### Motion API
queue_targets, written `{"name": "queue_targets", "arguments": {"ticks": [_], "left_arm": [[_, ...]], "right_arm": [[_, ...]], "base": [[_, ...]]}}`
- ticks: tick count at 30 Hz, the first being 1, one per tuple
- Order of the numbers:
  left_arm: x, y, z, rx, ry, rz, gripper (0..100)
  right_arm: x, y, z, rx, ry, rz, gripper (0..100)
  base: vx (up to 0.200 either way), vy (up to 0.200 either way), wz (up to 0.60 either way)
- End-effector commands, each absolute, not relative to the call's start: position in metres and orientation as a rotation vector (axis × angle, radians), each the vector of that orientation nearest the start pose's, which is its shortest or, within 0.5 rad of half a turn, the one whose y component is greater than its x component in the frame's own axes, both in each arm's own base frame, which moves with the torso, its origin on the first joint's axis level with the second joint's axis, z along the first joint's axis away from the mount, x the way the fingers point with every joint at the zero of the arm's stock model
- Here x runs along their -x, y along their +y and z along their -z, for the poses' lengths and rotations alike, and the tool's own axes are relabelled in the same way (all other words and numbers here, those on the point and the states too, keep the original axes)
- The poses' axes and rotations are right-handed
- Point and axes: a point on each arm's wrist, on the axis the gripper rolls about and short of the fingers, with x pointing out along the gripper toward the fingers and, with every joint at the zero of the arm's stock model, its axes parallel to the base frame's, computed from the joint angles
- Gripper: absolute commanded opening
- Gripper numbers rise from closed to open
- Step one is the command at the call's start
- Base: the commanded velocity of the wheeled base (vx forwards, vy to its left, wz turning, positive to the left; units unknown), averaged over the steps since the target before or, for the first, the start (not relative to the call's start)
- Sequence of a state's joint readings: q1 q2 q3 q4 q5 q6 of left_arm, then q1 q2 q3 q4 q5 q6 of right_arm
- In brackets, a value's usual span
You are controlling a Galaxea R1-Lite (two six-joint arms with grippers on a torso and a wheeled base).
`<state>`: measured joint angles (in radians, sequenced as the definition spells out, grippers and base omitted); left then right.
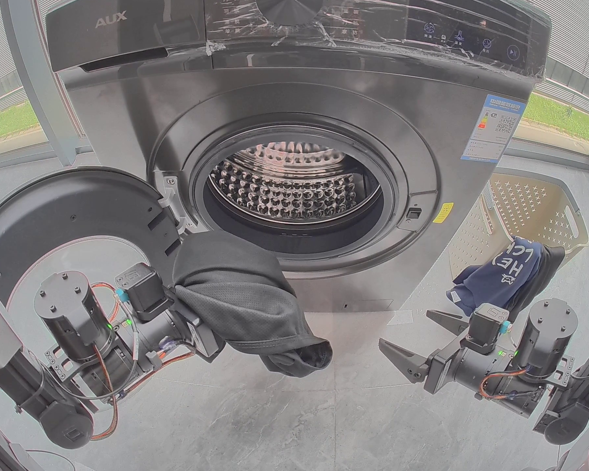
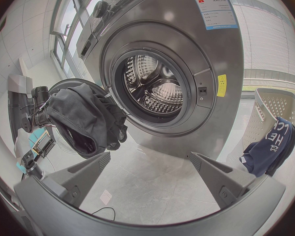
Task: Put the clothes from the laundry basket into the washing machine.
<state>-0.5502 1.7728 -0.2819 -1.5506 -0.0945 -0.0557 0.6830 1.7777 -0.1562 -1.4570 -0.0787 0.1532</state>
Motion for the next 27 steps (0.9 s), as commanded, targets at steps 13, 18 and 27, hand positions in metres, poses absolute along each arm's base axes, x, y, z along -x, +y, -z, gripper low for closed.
{"name": "queue_targets", "arguments": {"ticks": [13, 18, 27], "left_arm": [[-0.204, -0.141, -0.124, 0.054, -0.002, 0.689, 0], [-0.204, -0.143, -0.124, 0.054, -0.005, 0.697, 0], [-0.201, -0.151, -0.121, 0.05, 0.006, 0.727, 0]], "right_arm": [[-0.175, 0.142, -0.092, -0.073, 0.235, -0.589, 100], [-0.173, 0.141, -0.091, -0.067, 0.242, -0.592, 100], [-0.165, 0.146, -0.091, -0.064, 0.246, -0.631, 100]], "base": [[0.2, 0.0, 0.0], [0.2, 0.0, 0.0], [0.022, 0.0, 0.0]]}}
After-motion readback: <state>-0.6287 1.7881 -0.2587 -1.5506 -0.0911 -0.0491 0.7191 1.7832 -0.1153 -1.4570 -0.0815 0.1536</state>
